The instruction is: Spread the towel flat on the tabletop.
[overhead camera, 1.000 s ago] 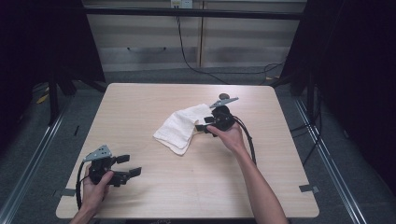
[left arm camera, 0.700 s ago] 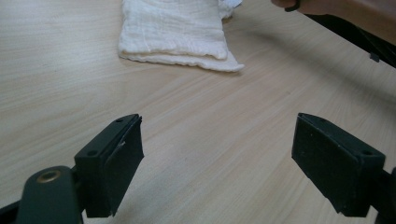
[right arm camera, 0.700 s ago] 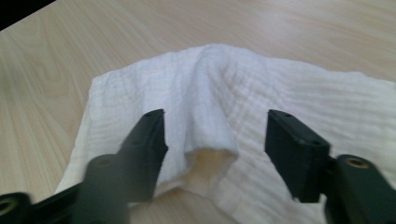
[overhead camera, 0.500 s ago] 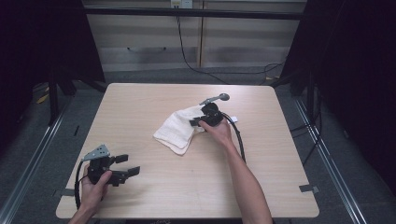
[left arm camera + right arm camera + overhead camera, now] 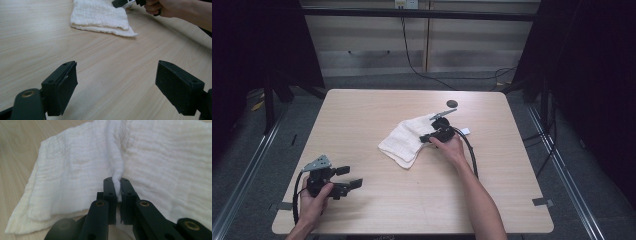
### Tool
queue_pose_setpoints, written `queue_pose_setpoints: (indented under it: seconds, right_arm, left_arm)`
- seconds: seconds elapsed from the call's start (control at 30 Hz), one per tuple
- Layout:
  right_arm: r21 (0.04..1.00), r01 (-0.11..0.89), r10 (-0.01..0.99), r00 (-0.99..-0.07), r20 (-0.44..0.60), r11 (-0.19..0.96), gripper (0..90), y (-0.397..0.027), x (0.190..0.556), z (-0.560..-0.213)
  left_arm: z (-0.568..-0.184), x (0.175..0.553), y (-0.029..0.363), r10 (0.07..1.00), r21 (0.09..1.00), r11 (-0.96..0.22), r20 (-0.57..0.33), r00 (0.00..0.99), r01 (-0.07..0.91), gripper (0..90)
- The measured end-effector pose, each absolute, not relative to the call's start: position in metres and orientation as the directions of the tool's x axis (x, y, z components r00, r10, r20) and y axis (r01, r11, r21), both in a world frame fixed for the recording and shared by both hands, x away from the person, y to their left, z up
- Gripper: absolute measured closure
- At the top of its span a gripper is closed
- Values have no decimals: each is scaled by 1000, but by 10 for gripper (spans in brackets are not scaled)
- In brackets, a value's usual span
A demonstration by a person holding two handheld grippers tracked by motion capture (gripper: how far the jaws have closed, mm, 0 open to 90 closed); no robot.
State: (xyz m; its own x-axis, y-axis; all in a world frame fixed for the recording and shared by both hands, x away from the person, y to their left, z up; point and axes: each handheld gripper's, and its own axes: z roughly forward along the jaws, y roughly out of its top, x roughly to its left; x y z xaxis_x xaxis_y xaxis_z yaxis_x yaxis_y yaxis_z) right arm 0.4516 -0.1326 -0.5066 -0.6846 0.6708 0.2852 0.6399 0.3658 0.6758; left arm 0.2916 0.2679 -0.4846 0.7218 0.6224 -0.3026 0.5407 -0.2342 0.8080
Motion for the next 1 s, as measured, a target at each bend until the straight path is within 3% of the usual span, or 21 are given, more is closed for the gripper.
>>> queue_pose_setpoints:
  seconds: [0.23, 0.7, 1.0]
  right_arm:
    - [670, 627, 661, -702, 264, 398, 859, -139, 427, -505]
    - [700, 623, 644, -702, 304, 350, 857, -168, 357, -510]
    - [682, 608, 657, -713, 244, 407, 854, -171, 323, -503]
  left_arm:
    - [-484, 291, 268, 626, 808, -231, -302, 719, 541, 173]
    - [-485, 291, 266, 615, 807, -244, -300, 729, 538, 173]
    - [-485, 291, 265, 614, 806, -251, -296, 732, 536, 173]
